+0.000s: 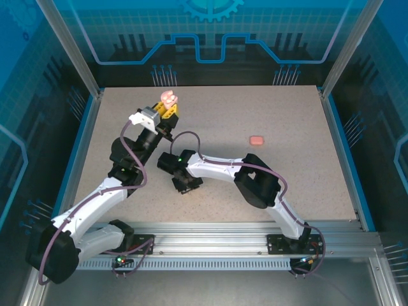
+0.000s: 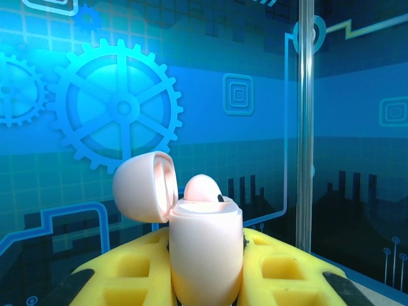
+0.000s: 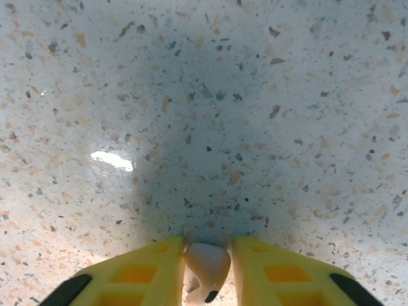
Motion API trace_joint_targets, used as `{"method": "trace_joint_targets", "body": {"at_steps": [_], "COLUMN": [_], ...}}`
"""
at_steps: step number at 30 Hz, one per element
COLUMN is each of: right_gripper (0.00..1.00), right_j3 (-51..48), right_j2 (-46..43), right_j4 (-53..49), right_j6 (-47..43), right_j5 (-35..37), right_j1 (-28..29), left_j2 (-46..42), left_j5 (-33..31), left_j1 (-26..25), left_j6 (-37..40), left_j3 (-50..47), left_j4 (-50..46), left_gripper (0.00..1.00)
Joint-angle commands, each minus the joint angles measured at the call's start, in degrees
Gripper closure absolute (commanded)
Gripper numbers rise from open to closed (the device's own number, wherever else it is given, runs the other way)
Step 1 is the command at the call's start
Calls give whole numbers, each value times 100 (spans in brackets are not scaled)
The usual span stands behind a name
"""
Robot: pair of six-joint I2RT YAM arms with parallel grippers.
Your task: Insert wireless bluetooth earbuds into charging case
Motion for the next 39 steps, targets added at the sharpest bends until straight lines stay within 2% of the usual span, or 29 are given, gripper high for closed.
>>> {"method": "trace_joint_targets", "body": {"at_steps": [1, 6, 13, 20, 25, 31, 39], "right_gripper": [79, 83, 85, 85, 85, 83, 82], "right_j3": [-51, -463, -1254, -1806, -2060, -1710, -771], "right_j2": [287, -105, -1171, -2426, -3634, -4785, -5258], "right_j4": [-298, 19, 501, 680, 883, 1136, 1801], "right_j6": [178, 196, 258, 146, -291, -1133, -2147], "right_j5": [158, 297, 629, 1038, 1358, 1456, 800], "right_j1": [49, -8, -157, -455, -809, -1394, -1930], "left_j2": [-125, -121, -113, -41, 17, 58, 417], "left_j5": [-58, -11, 58, 240, 529, 1080, 1446], "left_j1": [50, 51, 53, 53, 55, 42, -240], "left_j6": [-115, -157, -266, -374, -375, -414, -372], "left_j3": [-66, -49, -49, -22, -14, 7, 213], "left_j4": [199, 154, 142, 117, 46, 14, -98], "left_gripper": [100, 100, 100, 100, 100, 100, 100]}}
